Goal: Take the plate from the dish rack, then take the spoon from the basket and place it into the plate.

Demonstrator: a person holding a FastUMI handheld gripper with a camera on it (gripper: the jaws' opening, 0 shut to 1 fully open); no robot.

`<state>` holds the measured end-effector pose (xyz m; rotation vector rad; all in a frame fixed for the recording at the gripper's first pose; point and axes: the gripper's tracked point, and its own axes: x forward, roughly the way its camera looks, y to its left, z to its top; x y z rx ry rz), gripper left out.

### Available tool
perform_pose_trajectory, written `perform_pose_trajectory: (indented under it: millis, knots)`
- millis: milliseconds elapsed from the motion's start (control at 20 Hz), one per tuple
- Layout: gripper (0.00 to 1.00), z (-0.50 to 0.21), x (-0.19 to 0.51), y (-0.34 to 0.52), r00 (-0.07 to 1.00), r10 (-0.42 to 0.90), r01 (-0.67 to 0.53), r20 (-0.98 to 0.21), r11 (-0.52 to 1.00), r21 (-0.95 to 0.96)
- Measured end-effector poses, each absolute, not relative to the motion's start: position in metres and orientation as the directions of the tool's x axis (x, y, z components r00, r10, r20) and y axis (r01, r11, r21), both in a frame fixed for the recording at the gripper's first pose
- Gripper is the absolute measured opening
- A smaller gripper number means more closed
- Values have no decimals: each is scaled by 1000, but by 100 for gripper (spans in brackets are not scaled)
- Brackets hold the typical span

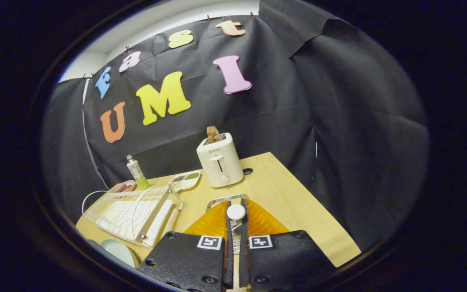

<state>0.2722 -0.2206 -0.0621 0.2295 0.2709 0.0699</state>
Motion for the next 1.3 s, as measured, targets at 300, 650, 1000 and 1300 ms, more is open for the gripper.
perform_pose_trajectory:
  millis: [300, 650, 1000, 1300]
  knots:
    - [10, -3, 241, -227, 981, 51, -13, -187, 979, 201]
    - [10, 52, 178, -166, 978, 178, -163, -107, 977, 135]
    - [9, 56, 130, -54, 887, 439, -425, -143, 898, 119]
    - [10, 9, 88, 39, 701, 641, -631, -313, 762, 148]
